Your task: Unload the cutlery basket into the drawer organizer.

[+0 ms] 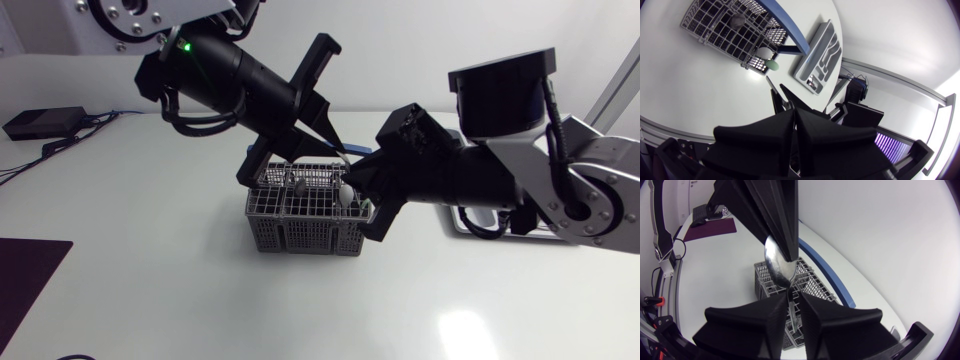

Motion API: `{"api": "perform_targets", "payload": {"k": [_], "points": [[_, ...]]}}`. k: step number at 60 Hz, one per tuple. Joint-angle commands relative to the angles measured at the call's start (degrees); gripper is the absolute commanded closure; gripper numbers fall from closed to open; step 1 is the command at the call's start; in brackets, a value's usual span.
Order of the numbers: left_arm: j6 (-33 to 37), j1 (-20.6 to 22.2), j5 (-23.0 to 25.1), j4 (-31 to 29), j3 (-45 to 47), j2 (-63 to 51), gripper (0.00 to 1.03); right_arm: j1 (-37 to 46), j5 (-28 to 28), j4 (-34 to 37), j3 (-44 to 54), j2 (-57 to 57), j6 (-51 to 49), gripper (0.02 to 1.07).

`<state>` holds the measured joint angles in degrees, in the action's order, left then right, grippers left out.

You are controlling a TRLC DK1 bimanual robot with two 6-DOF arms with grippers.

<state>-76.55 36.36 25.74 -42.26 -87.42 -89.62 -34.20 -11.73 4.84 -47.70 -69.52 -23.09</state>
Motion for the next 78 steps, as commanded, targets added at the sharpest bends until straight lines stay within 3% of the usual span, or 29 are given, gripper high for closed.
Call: {"api": "perform_targets", "payload": {"k": [1, 8, 13, 16, 21, 33, 37, 51, 60, 68, 78], "points": [[-2.3, -0.6, 1.3, -0.3, 1.5, -0.1, 0.98, -0.3, 0.7, -0.5, -1.6, -1.1, 1.4, 1.02], [-2.3, -0.8, 1.5, -0.3, 1.4, 0.3, 0.98, -0.3, 0.5, -0.4, -1.5, -1.2, 1.4, 1.02], [-2.7, -1.0, 3.3, -0.2, 1.0, 0.5, 0.91, -0.3, 0.2, -0.1, -1.6, -0.9, 1.3, 1.02], [-3.1, -1.5, 5.4, 0.0, 0.6, 0.7, 0.79, -0.2, 0.1, 0.1, -1.6, -0.6, 1.3, 1.02], [-3.4, -2.2, 6.2, 0.1, -0.5, 1.0, 0.77, -0.2, -0.2, 0.5, -1.5, 0.2, 1.3, 1.02], [-3.1, -2.5, 6.1, 0.3, -2.1, 2.1, 0.44, 1.1, -2.2, 2.0, -0.7, 2.5, 1.0, 1.02], [-3.1, -2.6, 6.1, 0.3, -2.8, 1.9, 0.38, 2.2, -3.1, 3.2, -0.5, 3.2, 0.4, 1.02], [-2.7, -5.8, 5.9, -1.3, -5.7, 1.0, 0.31, 8.9, -10.6, 9.0, -0.5, 5.4, -3.6, 1.02], [1.0, -6.5, 0.1, -4.1, -7.8, -0.8, 0.31, 14.2, -14.3, 13.0, -0.1, 6.4, -7.9, 1.02], [7.1, -6.2, -3.5, -10.9, -9.0, -3.6, 0.10, 20.1, -18.0, 17.0, 0.2, 6.7, -12.8, 1.02], [12.7, -4.1, -12.2, -14.3, -8.0, -4.9, 0.10, 25.8, -19.6, 20.9, 0.9, 6.4, -19.2, 1.02]]}}
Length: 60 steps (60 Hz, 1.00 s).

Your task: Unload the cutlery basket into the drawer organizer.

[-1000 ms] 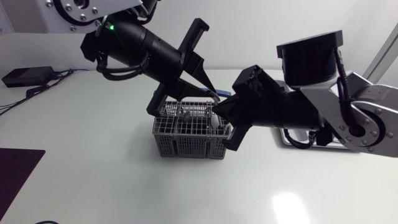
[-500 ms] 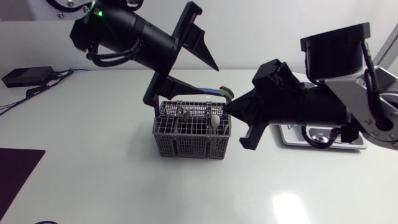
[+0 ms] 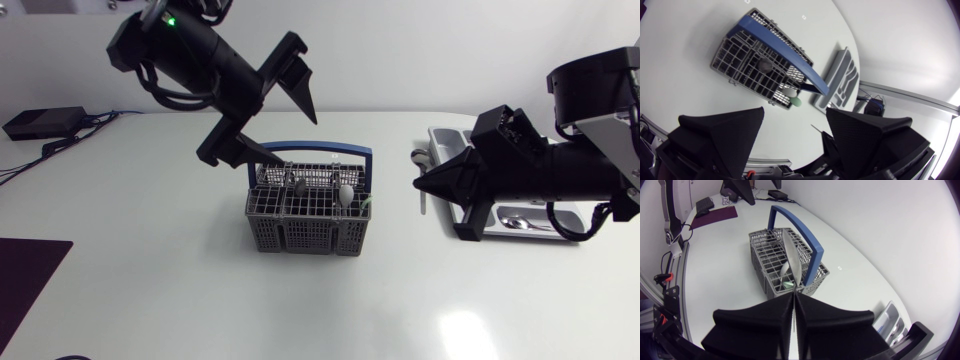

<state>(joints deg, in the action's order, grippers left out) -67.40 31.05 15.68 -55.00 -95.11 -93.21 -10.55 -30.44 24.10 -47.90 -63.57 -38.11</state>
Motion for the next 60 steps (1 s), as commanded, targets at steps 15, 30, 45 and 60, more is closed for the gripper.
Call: {"api": "perform_targets", "payload": {"k": [15, 30, 45, 60], "points": [[7.7, 5.7, -14.3, -4.7, -1.8, -4.6, 0.10, 10.5, -4.5, 8.6, -0.7, -1.6, -14.5, 1.02], [8.8, 10.4, -24.6, -6.3, -3.1, -8.6, 0.10, 19.0, -5.2, 12.2, -1.5, -6.2, -25.3, 1.02], [10.1, 13.0, -31.0, -7.9, -6.1, -12.3, 0.10, 28.7, -5.2, 15.5, -5.1, -12.5, -37.6, 1.02], [10.9, 13.5, -34.8, -9.8, -7.9, -15.1, 0.10, 38.7, -4.0, 15.6, -12.9, -24.4, -49.8, 1.02]]}}
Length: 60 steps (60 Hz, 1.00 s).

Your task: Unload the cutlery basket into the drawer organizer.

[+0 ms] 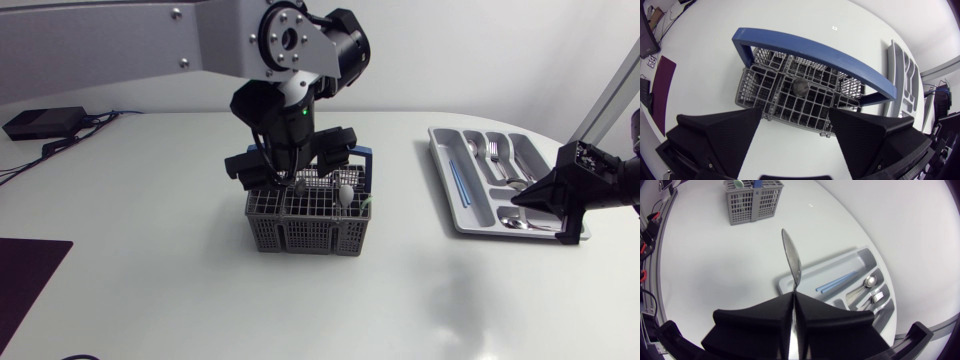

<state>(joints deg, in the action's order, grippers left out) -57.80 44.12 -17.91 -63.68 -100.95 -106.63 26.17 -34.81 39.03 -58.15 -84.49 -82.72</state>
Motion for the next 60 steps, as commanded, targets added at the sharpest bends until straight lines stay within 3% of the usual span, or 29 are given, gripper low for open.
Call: {"api": "perform_targets", "payload": {"k": [1, 19, 36, 48, 58, 60], "points": [[1.3, 0.4, -1.3, -1.1, -2.1, -1.7, 0.10, 2.3, 0.4, 0.6, -3.2, -4.3, -5.7, 1.02], [4.5, 1.7, -4.4, -1.2, -2.8, -3.1, 0.10, 5.6, 8.3, -4.2, -10.0, -16.5, -13.5, 1.01], [10.4, 2.6, -5.8, -1.1, -2.6, -3.8, 0.10, 5.4, 15.9, -9.8, -10.2, -20.5, -17.2, 1.00], [11.0, 2.9, -6.4, -1.2, -2.7, -4.6, 0.10, 5.4, 21.1, -15.4, -8.3, -22.1, -18.4, 0.86], [10.3, 3.4, -7.6, -2.1, -4.0, -5.9, 0.10, 5.1, 24.4, -16.1, -6.9, -21.9, -18.8, 0.65], [10.0, 3.7, -8.5, -2.5, -4.4, -6.3, 0.09, 5.1, 25.1, -16.2, -6.5, -21.7, -18.8, 0.57]]}}
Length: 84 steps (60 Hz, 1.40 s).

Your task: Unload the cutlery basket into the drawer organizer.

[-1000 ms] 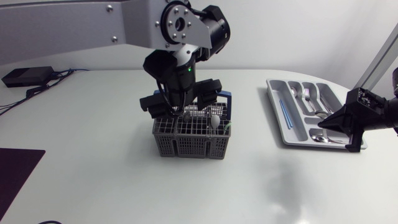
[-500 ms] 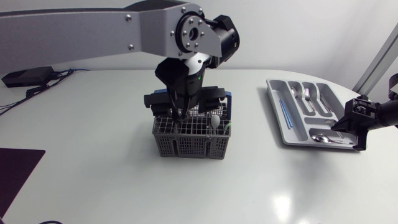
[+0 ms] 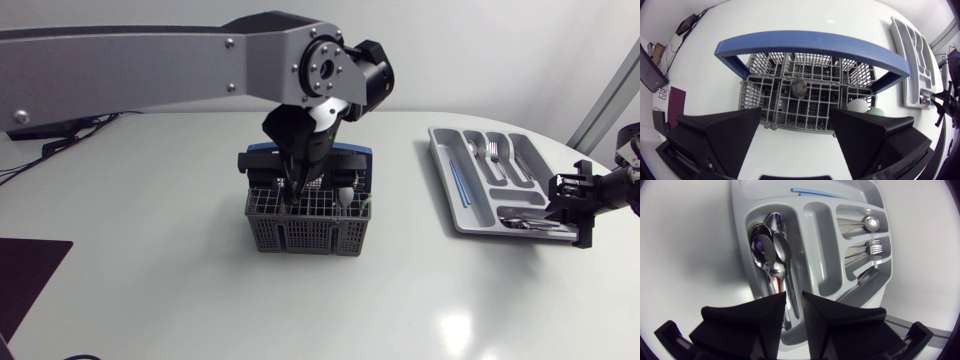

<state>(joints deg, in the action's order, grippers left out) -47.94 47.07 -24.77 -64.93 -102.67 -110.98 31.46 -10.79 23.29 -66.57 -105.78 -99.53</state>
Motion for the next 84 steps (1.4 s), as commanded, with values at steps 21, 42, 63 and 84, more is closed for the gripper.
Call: {"api": "perform_targets", "payload": {"k": [21, 42, 63, 84], "points": [[-4.1, 2.9, -8.1, -6.2, -8.1, -5.8, 0.09, -0.8, 1.6, -1.0, 8.6, 7.4, -1.7, 0.17], [4.0, 2.6, -8.7, -7.2, -7.5, -6.7, 0.10, -2.8, -0.1, -0.3, 14.8, 19.4, -0.5, 0.07], [2.7, 1.7, -8.7, -7.6, -6.8, -5.9, 0.11, -7.6, -1.7, 3.8, 19.4, 29.3, 3.6, 0.07], [-11.2, 2.5, -6.9, -8.2, -9.4, -7.6, 0.16, -14.0, -1.5, 5.1, 22.5, 33.0, 12.9, 0.07]]}}
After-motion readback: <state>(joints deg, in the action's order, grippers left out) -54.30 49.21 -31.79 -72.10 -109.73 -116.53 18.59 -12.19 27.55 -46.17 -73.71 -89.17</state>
